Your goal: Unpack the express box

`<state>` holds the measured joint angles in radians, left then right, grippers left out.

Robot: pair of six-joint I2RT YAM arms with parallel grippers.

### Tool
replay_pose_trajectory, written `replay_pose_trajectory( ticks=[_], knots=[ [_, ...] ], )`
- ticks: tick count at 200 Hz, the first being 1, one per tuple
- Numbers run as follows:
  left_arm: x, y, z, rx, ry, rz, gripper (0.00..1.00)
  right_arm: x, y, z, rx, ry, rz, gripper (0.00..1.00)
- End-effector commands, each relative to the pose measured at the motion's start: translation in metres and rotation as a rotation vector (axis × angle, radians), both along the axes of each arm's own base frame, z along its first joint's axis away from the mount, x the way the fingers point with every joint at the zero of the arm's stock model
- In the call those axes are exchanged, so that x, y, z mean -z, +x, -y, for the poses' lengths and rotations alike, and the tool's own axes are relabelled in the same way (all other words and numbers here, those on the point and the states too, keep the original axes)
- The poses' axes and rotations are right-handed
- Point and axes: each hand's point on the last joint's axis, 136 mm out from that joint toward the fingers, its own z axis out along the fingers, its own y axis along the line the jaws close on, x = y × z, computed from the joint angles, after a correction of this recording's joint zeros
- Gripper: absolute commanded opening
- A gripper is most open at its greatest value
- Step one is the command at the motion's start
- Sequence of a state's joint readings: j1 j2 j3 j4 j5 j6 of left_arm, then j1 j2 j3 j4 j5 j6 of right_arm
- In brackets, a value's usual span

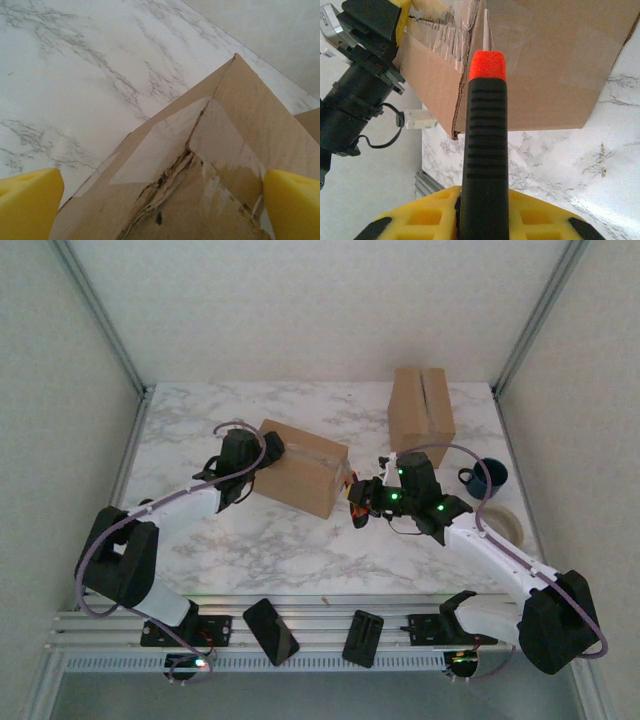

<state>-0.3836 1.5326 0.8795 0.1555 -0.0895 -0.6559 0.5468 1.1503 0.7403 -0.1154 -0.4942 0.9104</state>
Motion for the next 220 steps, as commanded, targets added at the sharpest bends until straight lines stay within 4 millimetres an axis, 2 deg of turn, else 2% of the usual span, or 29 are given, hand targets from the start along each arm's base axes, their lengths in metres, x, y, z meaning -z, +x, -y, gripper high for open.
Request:
replay_pose_trajectory(
  ticks=[1, 55, 141, 220],
  knots=[
    [0.092, -0.051, -0.013, 0.036, 0.134, -0.332, 0.99, -0.005, -0.004, -0.008, -0.032, 0.032, -0.014, 0.00],
    [0.095, -0.051, -0.013, 0.036, 0.134, -0.338, 0.99, -0.001, -0.017, -0.010, -0.063, 0.064, -0.059, 0.00],
    [0.096, -0.051, -0.012, 0.039, 0.135, -0.341, 0.99, -0.005, -0.031, -0.022, -0.131, 0.112, -0.074, 0.00],
    [0.098, -0.051, -0.012, 0.038, 0.137, -0.346, 0.99, -0.006, -0.051, -0.023, -0.172, 0.104, -0.104, 0.00]
  ],
)
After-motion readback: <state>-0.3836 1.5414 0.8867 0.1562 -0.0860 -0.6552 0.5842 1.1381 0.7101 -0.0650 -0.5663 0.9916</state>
